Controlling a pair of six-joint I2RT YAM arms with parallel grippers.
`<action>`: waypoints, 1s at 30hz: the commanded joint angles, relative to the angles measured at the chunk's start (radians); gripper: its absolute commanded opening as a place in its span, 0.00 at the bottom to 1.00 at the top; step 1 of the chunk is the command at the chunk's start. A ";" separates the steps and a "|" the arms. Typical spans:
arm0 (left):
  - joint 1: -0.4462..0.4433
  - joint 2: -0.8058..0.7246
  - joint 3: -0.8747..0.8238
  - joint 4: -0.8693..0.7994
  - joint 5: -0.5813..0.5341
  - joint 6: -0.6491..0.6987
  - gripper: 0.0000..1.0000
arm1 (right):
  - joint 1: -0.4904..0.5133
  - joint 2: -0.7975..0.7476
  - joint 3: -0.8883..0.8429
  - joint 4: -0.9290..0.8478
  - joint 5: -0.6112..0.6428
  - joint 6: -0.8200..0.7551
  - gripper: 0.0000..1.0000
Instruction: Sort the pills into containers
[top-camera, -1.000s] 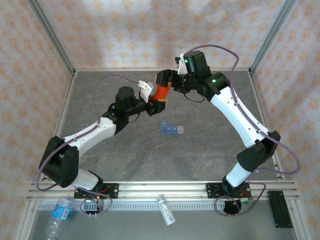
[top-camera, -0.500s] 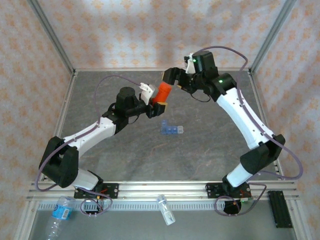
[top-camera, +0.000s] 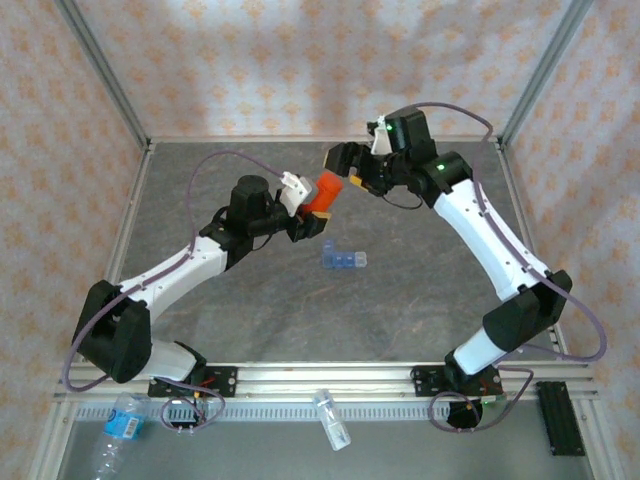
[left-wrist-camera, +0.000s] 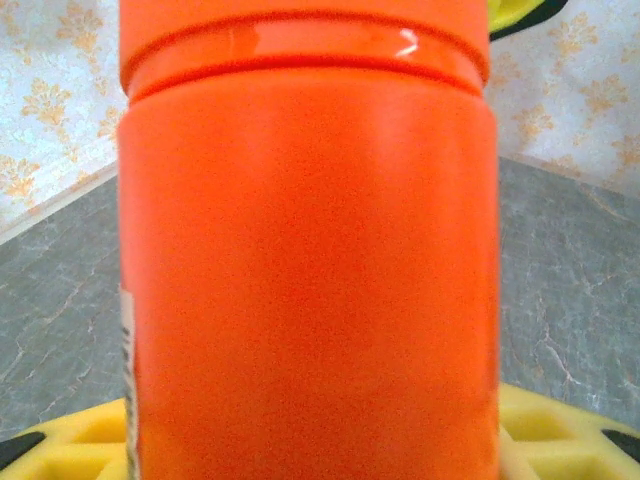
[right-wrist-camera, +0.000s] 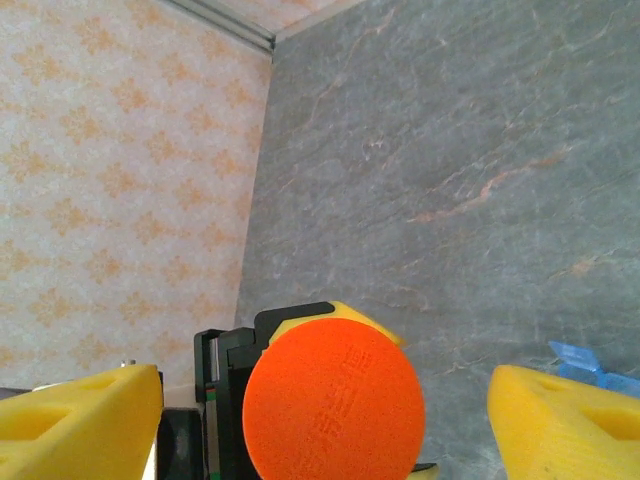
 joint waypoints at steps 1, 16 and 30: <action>-0.002 -0.017 0.026 -0.006 -0.006 0.034 0.00 | -0.004 0.014 -0.029 0.057 -0.061 0.036 0.83; -0.002 -0.003 0.040 -0.010 -0.011 0.018 0.00 | -0.003 0.017 -0.090 0.109 -0.113 0.058 0.70; -0.002 0.003 0.058 -0.017 -0.011 -0.013 0.00 | -0.003 -0.005 -0.117 0.127 -0.169 -0.011 0.44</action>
